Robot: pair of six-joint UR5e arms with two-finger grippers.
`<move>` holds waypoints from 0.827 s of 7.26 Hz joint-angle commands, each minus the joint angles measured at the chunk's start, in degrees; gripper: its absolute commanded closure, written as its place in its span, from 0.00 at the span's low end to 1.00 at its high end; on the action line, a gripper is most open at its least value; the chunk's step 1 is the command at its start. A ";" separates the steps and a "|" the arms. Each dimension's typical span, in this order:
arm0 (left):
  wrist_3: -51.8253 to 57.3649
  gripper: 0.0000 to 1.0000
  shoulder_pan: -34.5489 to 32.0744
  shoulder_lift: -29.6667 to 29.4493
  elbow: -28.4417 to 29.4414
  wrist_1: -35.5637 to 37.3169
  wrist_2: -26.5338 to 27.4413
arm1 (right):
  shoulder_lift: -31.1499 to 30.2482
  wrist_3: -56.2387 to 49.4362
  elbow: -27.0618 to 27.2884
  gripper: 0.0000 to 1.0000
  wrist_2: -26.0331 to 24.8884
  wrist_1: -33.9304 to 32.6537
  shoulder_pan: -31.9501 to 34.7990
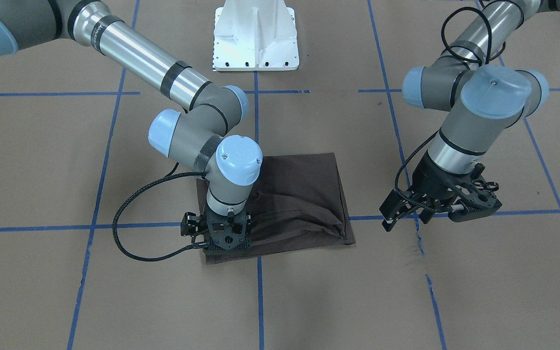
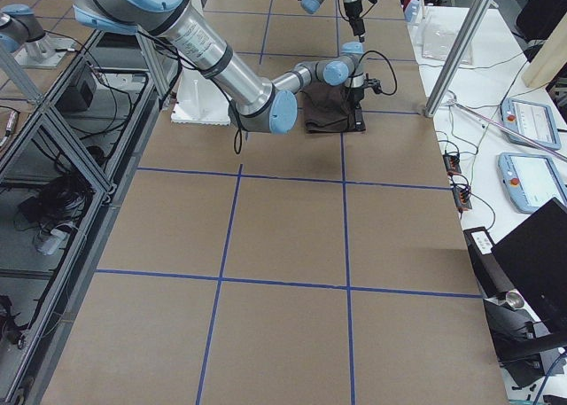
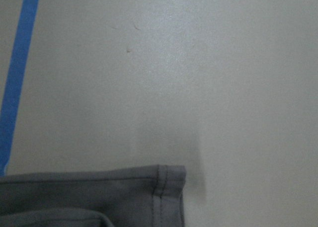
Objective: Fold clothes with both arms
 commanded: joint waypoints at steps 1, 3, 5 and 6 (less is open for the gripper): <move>-0.04 0.00 0.00 0.04 0.00 0.00 0.02 | -0.57 -2.98 -0.19 0.00 0.01 0.04 1.69; 0.23 0.00 -0.17 0.21 -1.31 -0.09 -1.02 | -0.75 -6.23 0.51 0.00 2.71 0.13 4.93; 8.15 0.00 -4.11 3.52 -2.98 0.00 -4.35 | -9.38 -11.05 10.99 0.00 13.40 -0.13 11.94; 17.71 0.00 -9.00 6.34 -3.25 0.00 -7.07 | -15.71 -15.77 17.24 0.00 19.38 -0.39 17.11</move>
